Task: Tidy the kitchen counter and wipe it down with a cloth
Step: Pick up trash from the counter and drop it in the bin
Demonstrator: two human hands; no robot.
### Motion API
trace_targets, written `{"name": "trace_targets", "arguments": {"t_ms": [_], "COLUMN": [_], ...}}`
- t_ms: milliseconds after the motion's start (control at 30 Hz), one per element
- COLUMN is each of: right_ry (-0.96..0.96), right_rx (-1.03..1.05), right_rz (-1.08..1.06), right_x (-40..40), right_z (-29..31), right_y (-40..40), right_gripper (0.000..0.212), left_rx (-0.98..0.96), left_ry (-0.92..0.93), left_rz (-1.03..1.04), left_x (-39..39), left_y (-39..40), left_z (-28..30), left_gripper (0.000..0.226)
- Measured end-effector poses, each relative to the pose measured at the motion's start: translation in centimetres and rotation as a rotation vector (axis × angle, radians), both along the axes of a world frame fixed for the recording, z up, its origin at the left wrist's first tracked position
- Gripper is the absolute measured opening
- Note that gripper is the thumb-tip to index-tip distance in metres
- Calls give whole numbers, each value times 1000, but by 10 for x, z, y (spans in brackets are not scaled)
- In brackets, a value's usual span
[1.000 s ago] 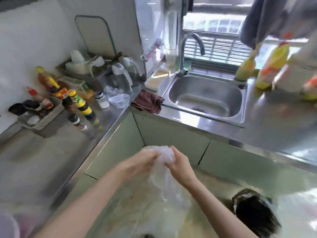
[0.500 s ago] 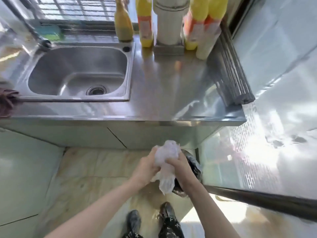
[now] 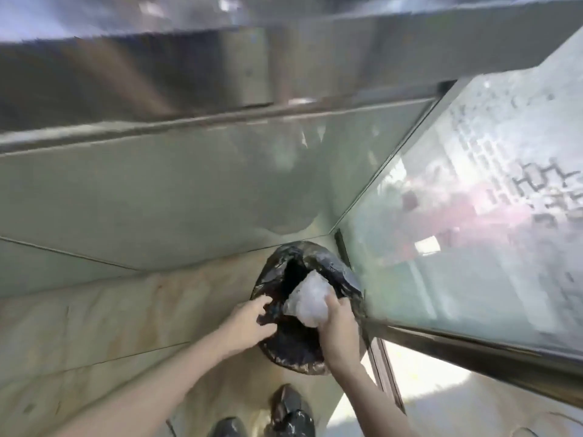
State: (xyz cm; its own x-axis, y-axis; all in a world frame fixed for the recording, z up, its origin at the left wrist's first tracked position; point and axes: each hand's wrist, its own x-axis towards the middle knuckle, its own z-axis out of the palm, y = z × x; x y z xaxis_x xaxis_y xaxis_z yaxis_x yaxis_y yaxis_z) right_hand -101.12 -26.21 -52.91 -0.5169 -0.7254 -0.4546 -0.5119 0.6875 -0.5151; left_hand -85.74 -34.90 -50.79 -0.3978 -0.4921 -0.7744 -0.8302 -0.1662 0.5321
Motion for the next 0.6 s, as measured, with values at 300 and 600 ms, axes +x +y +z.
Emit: {"name": "trace_targets", "arguments": {"t_ms": [300, 600], "right_ry": [-291, -411], "right_rx": [629, 78], "right_rz": [122, 87], "right_x": [7, -1], "right_z": [-198, 14], "right_y": [-40, -42], "right_gripper": [92, 56], "left_rx": [-214, -112], "left_ry": [14, 100], "left_rz": [48, 238], "left_x": [23, 4], "left_y": [-32, -18], "left_z": [-104, 35], "left_gripper": [26, 46]}}
